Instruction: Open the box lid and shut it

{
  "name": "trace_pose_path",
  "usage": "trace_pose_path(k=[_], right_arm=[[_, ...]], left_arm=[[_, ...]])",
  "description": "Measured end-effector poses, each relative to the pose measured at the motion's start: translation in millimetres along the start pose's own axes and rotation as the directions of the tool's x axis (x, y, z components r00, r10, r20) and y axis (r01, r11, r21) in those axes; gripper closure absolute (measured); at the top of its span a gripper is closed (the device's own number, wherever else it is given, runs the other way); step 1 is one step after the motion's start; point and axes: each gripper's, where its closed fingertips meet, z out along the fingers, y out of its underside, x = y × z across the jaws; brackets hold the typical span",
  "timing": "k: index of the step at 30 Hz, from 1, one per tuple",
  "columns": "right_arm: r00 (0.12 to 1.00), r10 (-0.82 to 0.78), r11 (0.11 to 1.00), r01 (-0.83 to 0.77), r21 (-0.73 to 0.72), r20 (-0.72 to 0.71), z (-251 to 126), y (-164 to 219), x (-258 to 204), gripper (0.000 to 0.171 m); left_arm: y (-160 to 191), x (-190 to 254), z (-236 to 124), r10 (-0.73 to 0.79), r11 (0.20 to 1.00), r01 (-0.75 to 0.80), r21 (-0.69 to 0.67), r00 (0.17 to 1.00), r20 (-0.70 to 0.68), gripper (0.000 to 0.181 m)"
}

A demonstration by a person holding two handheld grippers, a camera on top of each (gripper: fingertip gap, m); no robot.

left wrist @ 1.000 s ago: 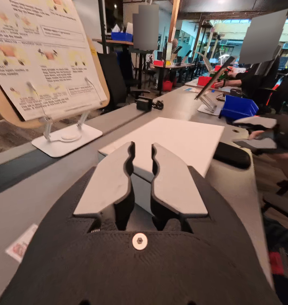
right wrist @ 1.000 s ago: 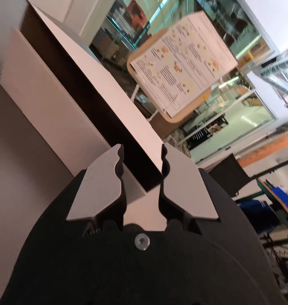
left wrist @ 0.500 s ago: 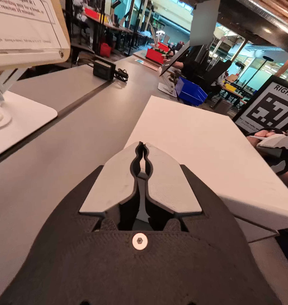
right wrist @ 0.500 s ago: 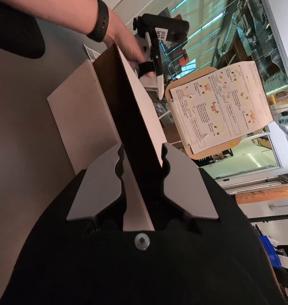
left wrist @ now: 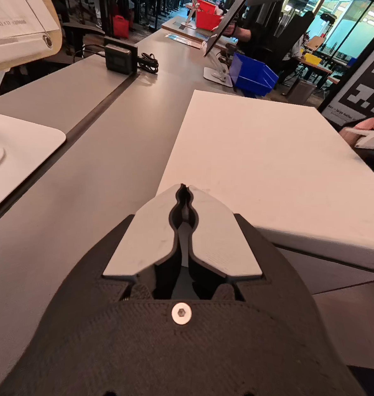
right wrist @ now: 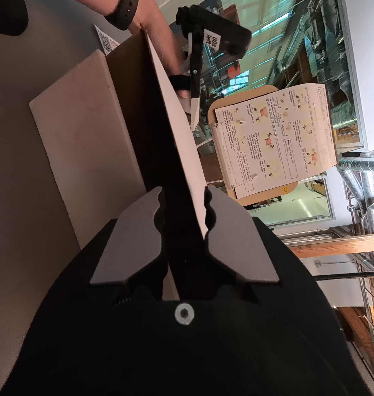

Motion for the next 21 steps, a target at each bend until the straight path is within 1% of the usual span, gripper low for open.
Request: trace_pose_path(k=[2, 5, 12, 16, 21], right_arm=[[1.000, -0.013, 1.000, 0.013, 0.003, -0.005, -1, -1, 4, 0.140], [1.000, -0.026, 1.000, 0.026, 0.018, -0.010, -2, -5, 13, 0.149], [0.997, -0.077, 0.997, 0.077, 0.010, 0.029, 1, -11, 22, 0.150], [0.990, -0.144, 0.990, 0.144, -0.014, 0.011, 2, -10, 30, 0.158], [0.993, -0.097, 0.995, 0.097, -0.006, 0.073, 2, -8, 31, 0.168]], left_arm=[[1, -1, -1, -0.014, 1.000, 0.014, 0.005, 1.000, -0.005, 0.181], [1, -1, -1, -0.020, 1.000, 0.020, 0.017, 1.000, -0.008, 0.181], [1, -3, -2, -0.027, 0.999, 0.027, 0.037, 1.000, 0.000, 0.181], [-1, -1, 0, -0.034, 0.998, 0.035, 0.053, 0.999, -0.015, 0.181], [-2, 1, 2, -0.035, 0.997, 0.036, 0.062, 0.999, -0.016, 0.181]])
